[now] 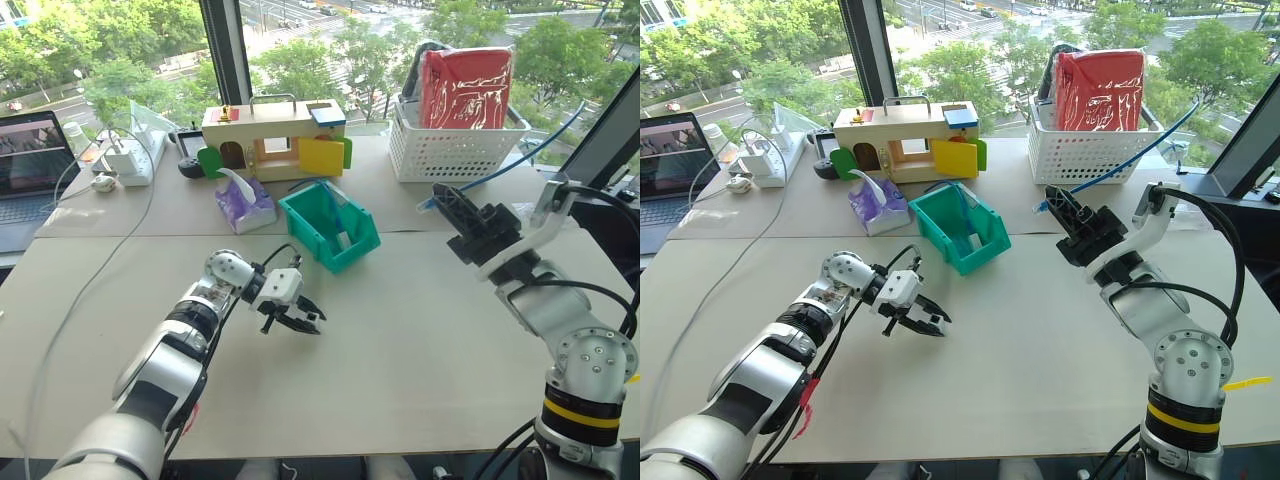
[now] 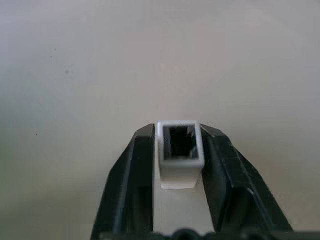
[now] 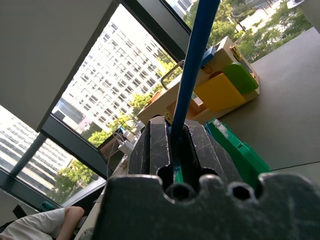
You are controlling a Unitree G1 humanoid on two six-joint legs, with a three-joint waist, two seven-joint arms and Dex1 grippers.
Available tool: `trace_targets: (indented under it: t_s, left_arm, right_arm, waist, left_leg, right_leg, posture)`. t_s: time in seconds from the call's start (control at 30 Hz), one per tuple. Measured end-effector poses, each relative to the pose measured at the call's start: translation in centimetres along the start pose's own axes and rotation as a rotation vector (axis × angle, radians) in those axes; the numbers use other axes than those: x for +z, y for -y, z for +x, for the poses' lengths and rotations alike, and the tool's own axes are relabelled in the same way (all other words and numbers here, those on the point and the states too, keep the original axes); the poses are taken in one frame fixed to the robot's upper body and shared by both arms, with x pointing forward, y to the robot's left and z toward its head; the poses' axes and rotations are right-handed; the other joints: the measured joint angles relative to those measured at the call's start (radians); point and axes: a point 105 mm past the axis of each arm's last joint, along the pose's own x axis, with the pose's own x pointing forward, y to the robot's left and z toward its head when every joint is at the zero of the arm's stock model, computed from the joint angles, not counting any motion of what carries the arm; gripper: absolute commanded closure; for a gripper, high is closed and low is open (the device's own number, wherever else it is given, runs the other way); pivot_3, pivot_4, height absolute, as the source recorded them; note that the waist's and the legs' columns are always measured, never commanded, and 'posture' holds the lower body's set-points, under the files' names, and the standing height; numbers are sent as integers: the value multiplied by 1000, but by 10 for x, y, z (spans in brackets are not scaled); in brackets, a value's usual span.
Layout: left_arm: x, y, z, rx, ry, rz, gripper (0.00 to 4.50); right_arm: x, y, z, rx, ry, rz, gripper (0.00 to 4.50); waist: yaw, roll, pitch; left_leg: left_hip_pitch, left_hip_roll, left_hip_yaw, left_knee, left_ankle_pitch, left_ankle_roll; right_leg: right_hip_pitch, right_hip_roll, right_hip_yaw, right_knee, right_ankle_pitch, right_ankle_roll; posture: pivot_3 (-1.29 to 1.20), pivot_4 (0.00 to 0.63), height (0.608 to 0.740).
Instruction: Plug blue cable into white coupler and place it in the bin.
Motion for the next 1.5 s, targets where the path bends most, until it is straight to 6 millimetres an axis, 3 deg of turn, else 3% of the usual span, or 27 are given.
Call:
trace_targets:
  t_s: [0.17,0.4,0.53,0.67,0.8,0.87,1.03,1.23,1.37,1.5]
  left_arm:
    - [0,-5,-8,56,38,-83,11]
    - [-2,-2,-26,120,57,-152,11]
    - [1,14,-45,124,46,-210,11]
    - [18,18,-49,153,129,-255,11]
    - [53,4,-73,295,240,-260,11]
    - [60,2,-79,358,244,-272,11]
    - [39,11,-68,560,171,-483,11]
    - [38,36,-68,822,250,-785,11]
    - [55,53,-50,834,269,-836,11]
    - [59,61,-35,863,166,-791,11]
  right_arm:
    - [2,-3,2,14,-5,-18,4500]
    - [-1,-1,7,26,-24,-1,4500]
    - [-2,-4,10,48,-31,2,4500]
    - [-5,-5,13,60,-44,8,4500]
    - [-8,-4,15,67,-54,22,4500]
    - [-9,-3,15,67,-55,26,4500]
    - [-10,-2,16,74,-57,30,4500]
    - [-13,-1,18,78,-60,46,4500]
    - [-16,0,19,83,-64,59,4500]
    - [-21,0,20,91,-81,71,4500]
  waist:
    - [-3,0,0]
    - [-8,0,0]
    - [-13,0,0]
    - [-3,0,0]
    - [-5,0,0]
    - [-8,0,0]
    - [-9,0,0]
    - [-5,0,0]
    - [-2,0,0]
    - [-1,0,0]
  left_leg:
    - [0,0,0,0,0,0]
    - [0,0,-1,0,0,0]
    - [0,0,-1,0,0,0]
    - [0,0,-1,0,1,0]
    - [0,0,-2,1,0,0]
    - [1,0,-2,0,0,0]
    - [3,1,-2,0,0,0]
    - [3,1,-2,0,0,0]
    - [3,1,-2,0,0,0]
    - [5,0,-2,0,1,0]
  right_leg:
    - [0,0,0,0,0,0]
    - [0,0,0,1,0,0]
    - [-2,0,0,9,0,0]
    - [-2,0,0,9,0,0]
    - [-2,0,0,9,0,0]
    - [-2,0,0,9,0,0]
    - [-2,1,0,9,0,0]
    - [-2,1,1,9,0,0]
    - [-1,1,1,9,0,0]
    - [0,1,1,9,0,-1]
  posture:
    - [0,150,740]
    - [0,150,740]
    - [0,150,740]
    - [0,150,740]
    - [0,150,740]
    - [0,150,740]
    - [0,150,740]
    - [0,150,740]
    - [0,150,740]
    - [0,150,740]
